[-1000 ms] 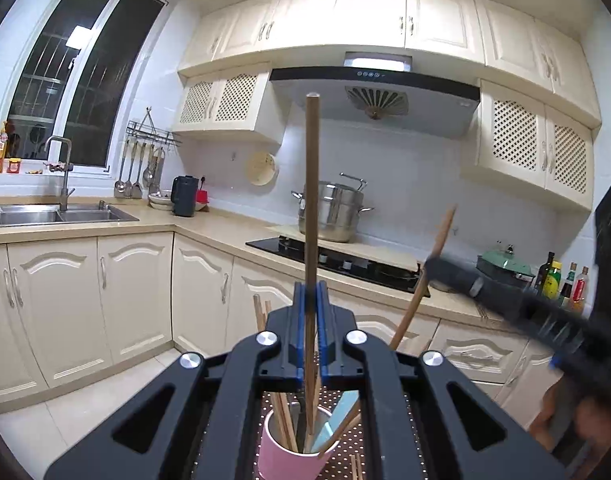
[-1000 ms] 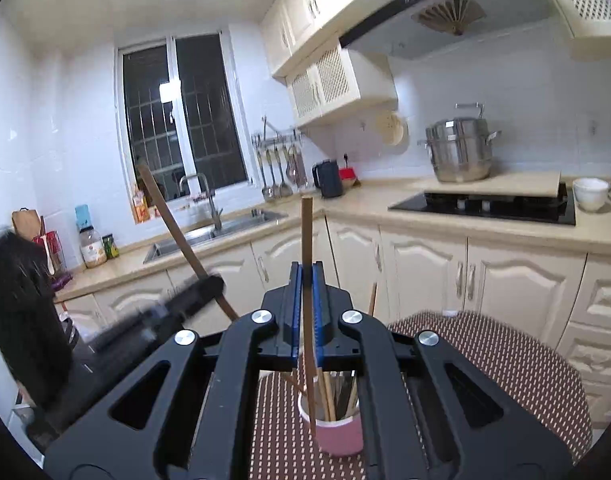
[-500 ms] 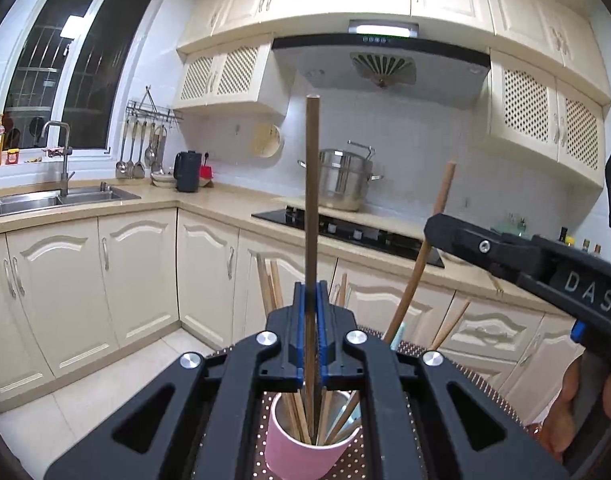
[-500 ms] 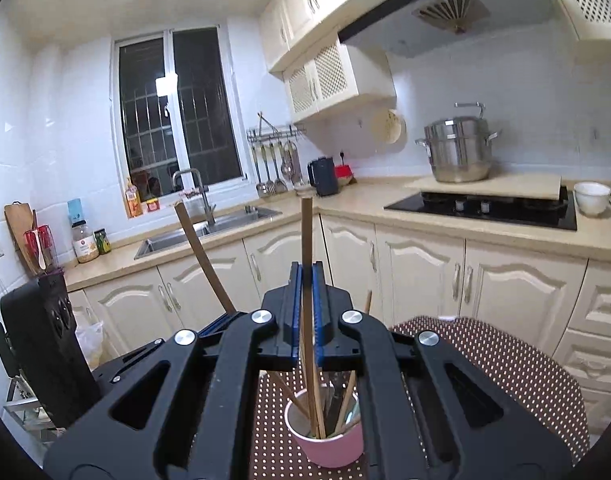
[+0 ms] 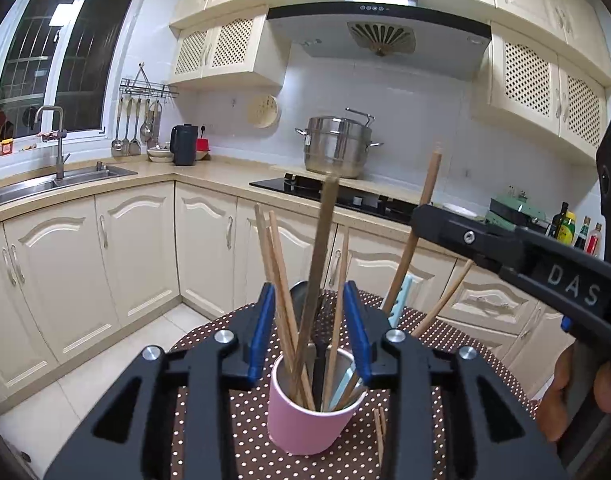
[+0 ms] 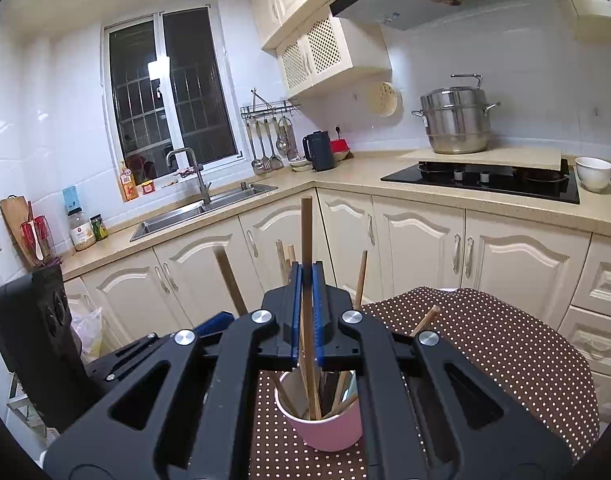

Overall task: Organize utensils
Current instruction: 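Lower both chopsticks into the pink cup and open both tools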

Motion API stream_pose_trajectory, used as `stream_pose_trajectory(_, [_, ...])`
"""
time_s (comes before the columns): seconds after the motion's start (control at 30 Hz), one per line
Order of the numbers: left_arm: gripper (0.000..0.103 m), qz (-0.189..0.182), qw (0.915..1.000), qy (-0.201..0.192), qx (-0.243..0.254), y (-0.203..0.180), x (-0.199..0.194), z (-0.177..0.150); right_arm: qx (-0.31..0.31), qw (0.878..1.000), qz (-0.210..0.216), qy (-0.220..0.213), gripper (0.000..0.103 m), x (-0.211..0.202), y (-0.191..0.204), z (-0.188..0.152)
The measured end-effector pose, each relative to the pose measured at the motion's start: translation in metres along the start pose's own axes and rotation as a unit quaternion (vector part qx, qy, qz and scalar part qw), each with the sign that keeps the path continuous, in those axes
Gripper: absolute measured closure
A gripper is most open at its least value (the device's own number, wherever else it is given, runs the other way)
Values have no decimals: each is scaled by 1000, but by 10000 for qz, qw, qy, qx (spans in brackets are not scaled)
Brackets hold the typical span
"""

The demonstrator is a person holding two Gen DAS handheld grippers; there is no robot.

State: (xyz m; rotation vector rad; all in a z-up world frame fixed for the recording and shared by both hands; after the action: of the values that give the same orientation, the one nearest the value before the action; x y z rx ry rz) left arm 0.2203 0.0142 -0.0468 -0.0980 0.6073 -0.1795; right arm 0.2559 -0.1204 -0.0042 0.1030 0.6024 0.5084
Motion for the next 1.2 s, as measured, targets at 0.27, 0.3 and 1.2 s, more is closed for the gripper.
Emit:
stream_pose_trajectory(0.27, [55, 259, 9997, -36, 22, 5, -8, -7, 30, 9999, -45, 103, 97, 4, 1, -5])
stream_pose_trajectory(0.3, [54, 279, 9996, -36, 23, 5, -9, -7, 34, 9999, -51, 111, 97, 5, 1, -5])
stream_pose_trajectory(1.2, [43, 505, 9987, 92, -67, 21, -41, -19, 115, 9991, -246, 338, 96, 5, 9, -25])
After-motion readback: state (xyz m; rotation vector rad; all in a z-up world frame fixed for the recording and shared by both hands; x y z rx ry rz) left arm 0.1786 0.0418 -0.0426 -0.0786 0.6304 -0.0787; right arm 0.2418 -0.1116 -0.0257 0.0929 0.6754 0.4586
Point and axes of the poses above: each gripper's, at about its wrist camera, not at the fingertips, and x roughly the way its jaws point, y to its left, z to its top, the point moved 2 cm from there along x, roughly the way its jaws point, and after that the axes turned 14 degrees about y, right-handed, at the moved point
